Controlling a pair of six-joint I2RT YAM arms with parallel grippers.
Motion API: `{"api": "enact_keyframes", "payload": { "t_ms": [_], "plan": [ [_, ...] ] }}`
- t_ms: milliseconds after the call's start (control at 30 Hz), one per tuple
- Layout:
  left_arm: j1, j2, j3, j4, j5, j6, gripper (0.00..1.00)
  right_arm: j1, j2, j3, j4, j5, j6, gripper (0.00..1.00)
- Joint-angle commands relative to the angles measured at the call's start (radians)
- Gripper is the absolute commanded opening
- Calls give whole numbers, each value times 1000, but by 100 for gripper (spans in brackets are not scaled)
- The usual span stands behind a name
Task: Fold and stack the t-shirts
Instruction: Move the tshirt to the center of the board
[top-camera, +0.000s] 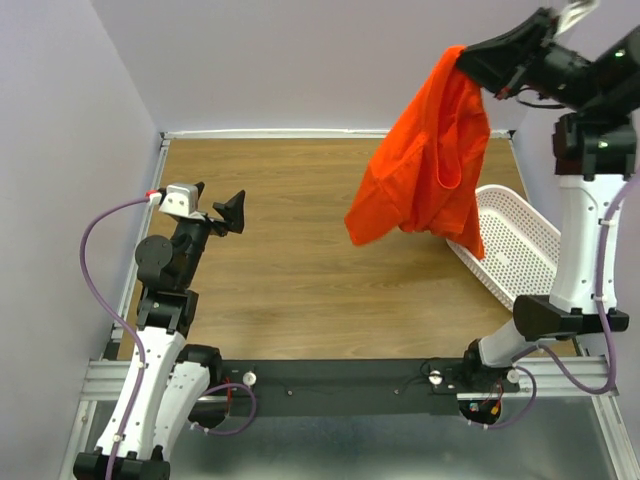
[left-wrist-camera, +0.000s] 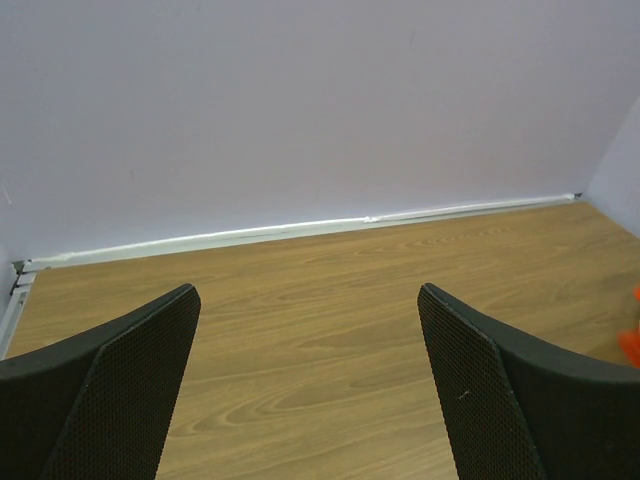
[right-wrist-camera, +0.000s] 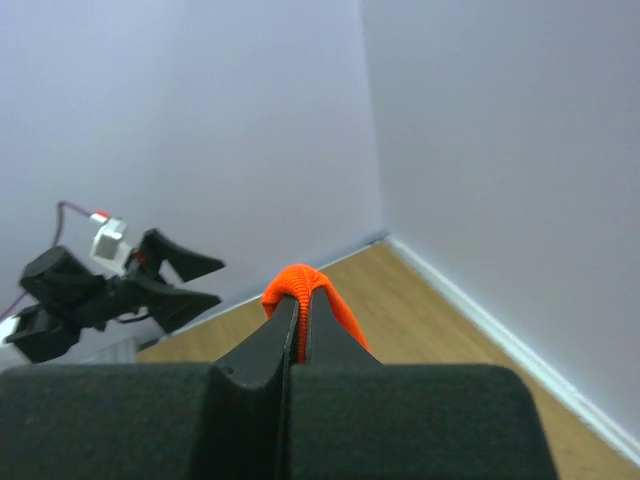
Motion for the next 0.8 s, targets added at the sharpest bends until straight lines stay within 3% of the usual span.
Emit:
{"api": "enact_keyframes", "payload": {
  "t_ms": [0, 133, 267, 500, 600, 767],
  "plan": [
    [-5, 5, 14, 20, 11, 16, 98, 121, 18, -59, 39, -54, 21, 3],
    [-5, 5, 10, 24, 19, 16, 98, 288, 17, -90, 35, 15, -59, 9],
    [-5, 8, 10, 22, 14, 22, 98, 414, 52, -9, 38, 90, -82, 11],
    [-3, 11, 10, 22, 2, 30, 98, 463, 130, 231, 41, 140, -82, 11],
    [-3, 18, 13, 19, -1, 36, 98, 463, 124, 231, 19, 150, -101, 11],
    [-3, 15, 13, 14, -7, 37, 98, 463, 120, 159, -99, 257, -283, 10]
  ]
}}
